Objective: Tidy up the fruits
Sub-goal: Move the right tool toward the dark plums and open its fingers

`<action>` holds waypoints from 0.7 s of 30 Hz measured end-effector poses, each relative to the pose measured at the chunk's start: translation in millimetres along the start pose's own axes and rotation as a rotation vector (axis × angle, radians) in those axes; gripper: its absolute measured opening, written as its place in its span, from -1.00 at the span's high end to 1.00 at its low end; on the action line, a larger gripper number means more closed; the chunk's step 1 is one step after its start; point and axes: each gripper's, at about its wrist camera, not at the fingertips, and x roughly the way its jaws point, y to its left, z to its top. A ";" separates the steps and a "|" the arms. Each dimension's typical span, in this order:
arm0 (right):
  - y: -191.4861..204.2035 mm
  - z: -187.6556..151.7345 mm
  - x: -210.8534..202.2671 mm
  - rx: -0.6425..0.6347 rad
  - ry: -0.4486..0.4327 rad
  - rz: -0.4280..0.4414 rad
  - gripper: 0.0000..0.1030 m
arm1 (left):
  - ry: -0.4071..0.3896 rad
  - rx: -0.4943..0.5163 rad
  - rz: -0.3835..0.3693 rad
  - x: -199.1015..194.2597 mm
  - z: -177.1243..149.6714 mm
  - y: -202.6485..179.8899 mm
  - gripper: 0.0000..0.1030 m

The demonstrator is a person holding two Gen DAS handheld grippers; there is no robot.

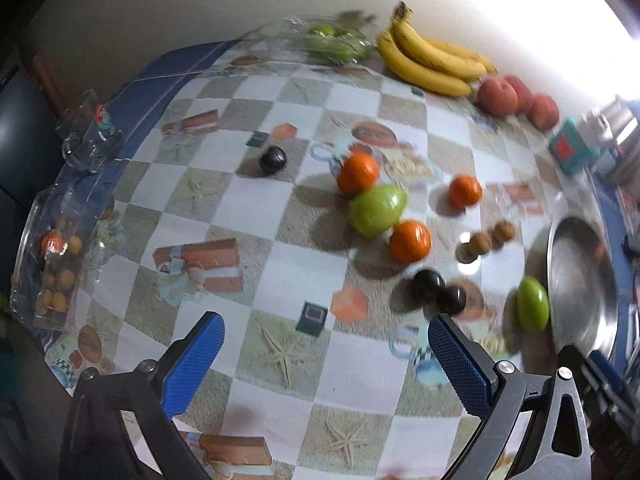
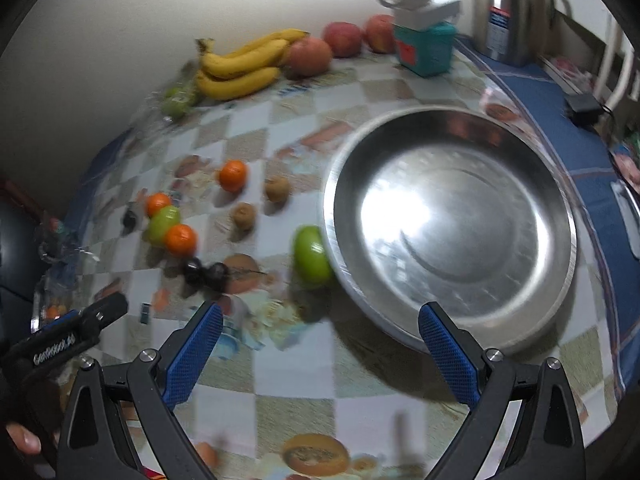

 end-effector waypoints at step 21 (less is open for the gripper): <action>61.3 36.3 54.4 -0.111 0.105 -0.008 -0.91 | -0.026 -0.034 0.123 23.5 63.3 -14.8 -1.00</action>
